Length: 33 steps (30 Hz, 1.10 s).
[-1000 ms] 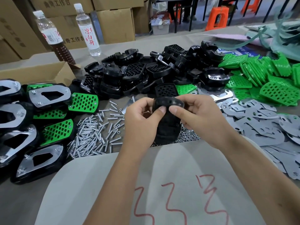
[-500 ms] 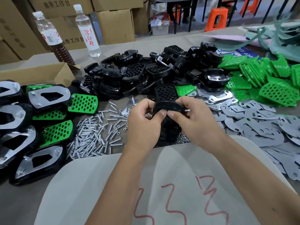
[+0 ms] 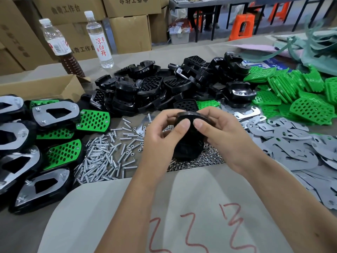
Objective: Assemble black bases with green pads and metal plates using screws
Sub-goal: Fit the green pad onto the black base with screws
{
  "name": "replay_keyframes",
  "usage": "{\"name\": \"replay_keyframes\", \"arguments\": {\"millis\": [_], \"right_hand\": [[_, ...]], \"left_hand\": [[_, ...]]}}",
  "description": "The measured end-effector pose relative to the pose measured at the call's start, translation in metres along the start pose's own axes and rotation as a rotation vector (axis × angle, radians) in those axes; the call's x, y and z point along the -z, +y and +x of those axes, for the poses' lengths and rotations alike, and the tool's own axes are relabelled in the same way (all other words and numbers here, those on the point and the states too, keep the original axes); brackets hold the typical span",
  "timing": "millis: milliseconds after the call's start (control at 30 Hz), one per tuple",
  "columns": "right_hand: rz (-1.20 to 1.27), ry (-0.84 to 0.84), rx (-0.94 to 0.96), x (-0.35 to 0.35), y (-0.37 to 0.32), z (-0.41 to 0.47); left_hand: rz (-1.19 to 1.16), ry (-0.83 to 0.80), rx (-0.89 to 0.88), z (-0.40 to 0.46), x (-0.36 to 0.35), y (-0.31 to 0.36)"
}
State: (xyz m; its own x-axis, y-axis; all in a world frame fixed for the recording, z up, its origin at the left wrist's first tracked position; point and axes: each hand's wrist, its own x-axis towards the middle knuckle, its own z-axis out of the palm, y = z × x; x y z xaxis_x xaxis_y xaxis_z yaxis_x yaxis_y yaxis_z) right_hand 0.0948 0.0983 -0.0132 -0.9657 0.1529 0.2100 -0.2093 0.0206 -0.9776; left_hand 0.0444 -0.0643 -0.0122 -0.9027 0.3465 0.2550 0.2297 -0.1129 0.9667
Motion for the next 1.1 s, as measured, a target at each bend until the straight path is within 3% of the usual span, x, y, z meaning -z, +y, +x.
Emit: {"name": "replay_keyframes", "arguments": {"millis": [233,733,900,1100], "right_hand": [[0.055,-0.007,-0.017,-0.005,-0.002,-0.001],[-0.151,0.136,0.046,-0.013,0.002,-0.002],[-0.035,0.080,-0.012,-0.008,0.003,-0.001],[-0.104,0.127,0.074,-0.008,-0.002,-0.002]], "left_hand": [[-0.012,-0.022,0.010,0.003,0.003,-0.002],[0.066,0.076,0.048,0.004,0.000,-0.004],[0.060,0.089,-0.006,0.003,0.002,-0.004],[0.077,-0.021,0.026,0.002,0.003,-0.007]]}}
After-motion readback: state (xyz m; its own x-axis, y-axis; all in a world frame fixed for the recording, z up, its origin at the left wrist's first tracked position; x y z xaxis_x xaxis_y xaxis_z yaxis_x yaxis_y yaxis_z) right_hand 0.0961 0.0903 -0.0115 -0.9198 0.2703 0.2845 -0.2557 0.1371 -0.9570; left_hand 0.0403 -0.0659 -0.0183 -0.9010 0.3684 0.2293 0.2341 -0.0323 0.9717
